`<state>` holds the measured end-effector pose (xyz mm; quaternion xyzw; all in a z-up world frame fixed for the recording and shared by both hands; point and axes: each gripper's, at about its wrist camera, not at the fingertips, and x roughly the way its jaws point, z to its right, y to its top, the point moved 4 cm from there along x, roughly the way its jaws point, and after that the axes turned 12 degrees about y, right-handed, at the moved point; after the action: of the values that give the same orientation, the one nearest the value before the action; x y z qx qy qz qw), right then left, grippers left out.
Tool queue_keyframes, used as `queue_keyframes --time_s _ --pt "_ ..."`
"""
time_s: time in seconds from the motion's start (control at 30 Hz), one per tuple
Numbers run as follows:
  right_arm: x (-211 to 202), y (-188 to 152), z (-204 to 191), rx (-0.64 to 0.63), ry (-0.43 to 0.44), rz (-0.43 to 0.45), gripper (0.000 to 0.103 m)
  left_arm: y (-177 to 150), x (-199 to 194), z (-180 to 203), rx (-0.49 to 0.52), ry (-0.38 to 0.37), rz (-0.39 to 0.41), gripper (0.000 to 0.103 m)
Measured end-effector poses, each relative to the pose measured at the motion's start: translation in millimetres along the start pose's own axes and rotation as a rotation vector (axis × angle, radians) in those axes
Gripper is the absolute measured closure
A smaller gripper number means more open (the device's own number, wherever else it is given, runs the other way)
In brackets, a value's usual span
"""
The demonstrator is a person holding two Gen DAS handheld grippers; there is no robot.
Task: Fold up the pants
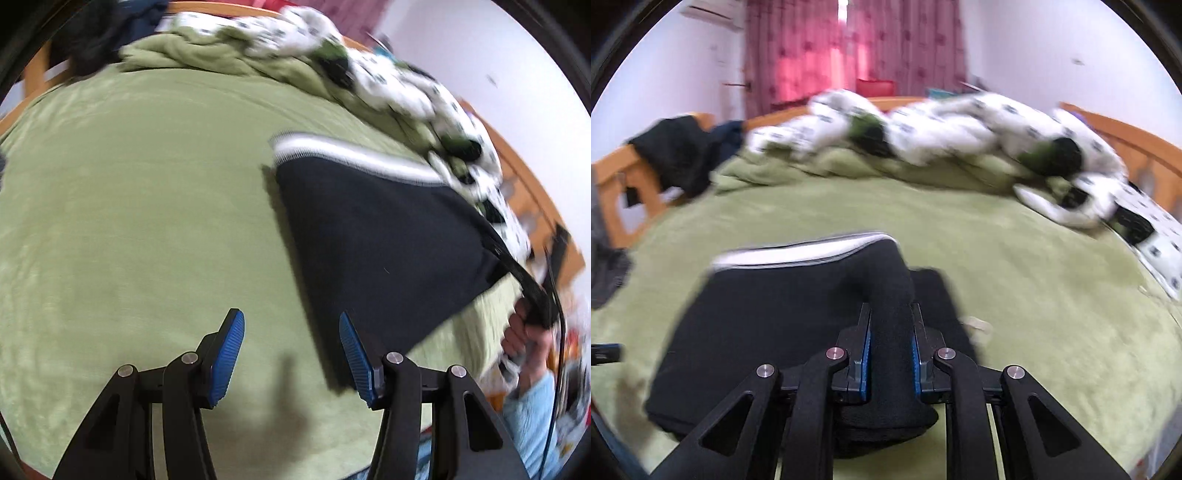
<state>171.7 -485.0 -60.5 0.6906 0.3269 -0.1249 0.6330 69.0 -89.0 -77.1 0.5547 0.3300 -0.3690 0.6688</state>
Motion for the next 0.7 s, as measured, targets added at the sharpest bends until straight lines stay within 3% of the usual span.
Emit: queue_keyframes --time_s 0.1,0.17,0.2,0.33,0.43,0.5,0.57,0.63,0.7 --pt "8 -24 36 0.089 0.007 -0.031 0.087 -14 5 31 0.108 -0.048 -0.048 0.052" --pt "10 -31 37 0.031 -0.01 -0.034 0.087 -27 12 54 0.197 -0.121 -0.112 0.047" --pt "14 -32 37 0.011 -0.024 -0.041 0.087 -33 17 62 0.24 -0.122 -0.142 0.047" --pt "33 -51 37 -0.016 -0.052 -0.097 0.087 -44 40 73 0.281 0.069 -0.099 0.048" --pt "29 -50 44 0.051 -0.001 -0.083 0.086 -41 54 79 0.249 0.102 -0.097 0.054" --pt "29 -53 48 0.08 0.019 -0.083 0.086 -41 60 90 0.293 0.161 -0.08 0.072" --pt "28 -55 47 0.064 0.02 -0.079 0.086 -35 50 91 0.304 0.195 -0.003 0.085" --pt "26 -54 46 0.064 0.02 -0.066 0.086 -25 33 82 0.229 0.184 0.079 0.086" --pt "18 -52 45 0.085 0.047 -0.042 0.086 -23 32 73 0.184 0.187 0.084 0.086"
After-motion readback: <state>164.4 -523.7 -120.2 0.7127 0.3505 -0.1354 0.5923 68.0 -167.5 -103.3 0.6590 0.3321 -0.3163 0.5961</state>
